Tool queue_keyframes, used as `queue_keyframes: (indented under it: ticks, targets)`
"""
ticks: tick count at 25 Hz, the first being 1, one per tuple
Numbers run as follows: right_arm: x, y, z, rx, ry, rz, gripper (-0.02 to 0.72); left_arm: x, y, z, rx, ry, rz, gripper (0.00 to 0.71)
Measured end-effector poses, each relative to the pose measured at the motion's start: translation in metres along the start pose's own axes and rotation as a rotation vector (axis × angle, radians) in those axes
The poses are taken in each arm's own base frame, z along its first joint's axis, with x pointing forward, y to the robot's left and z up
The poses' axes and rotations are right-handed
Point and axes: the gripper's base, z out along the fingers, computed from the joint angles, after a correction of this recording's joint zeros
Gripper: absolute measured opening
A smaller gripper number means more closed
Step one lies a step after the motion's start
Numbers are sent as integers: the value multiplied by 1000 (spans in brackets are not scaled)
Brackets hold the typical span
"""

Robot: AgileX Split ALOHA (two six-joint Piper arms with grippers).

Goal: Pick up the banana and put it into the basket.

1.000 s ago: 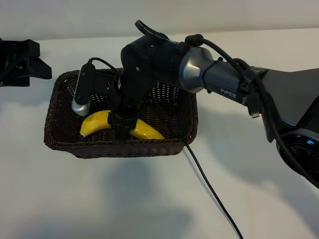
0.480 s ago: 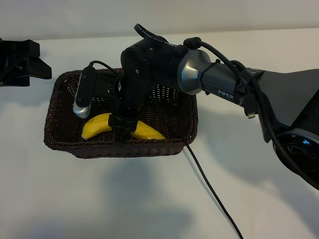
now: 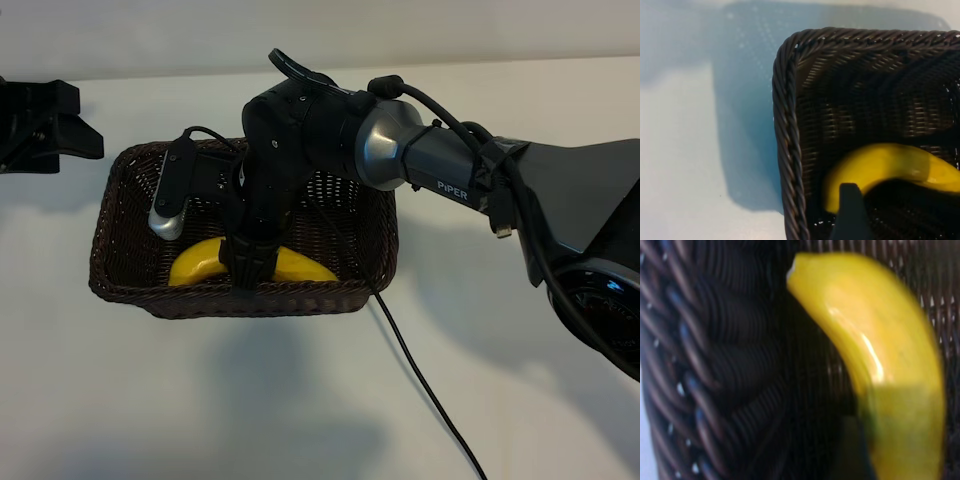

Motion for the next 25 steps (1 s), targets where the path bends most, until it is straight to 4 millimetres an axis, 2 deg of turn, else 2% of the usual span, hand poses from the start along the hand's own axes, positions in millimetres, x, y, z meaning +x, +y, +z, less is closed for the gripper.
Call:
queue_keyframes:
  ticks: [3,11,20,25]
  targets:
    - [1,0,0,-3,7,7,642,0,0,0,0,0,0,547]
    - [0,-5,-4,42,28,25,651,0,0,0,-1,0,3,546]
    - [-25,-18,-40,89,-26,112,629,0,0,0,-2,-5,3,546]
    - [-21,-35,-57,98,-14,212,621,-1,0,0,-5,-12,7,546]
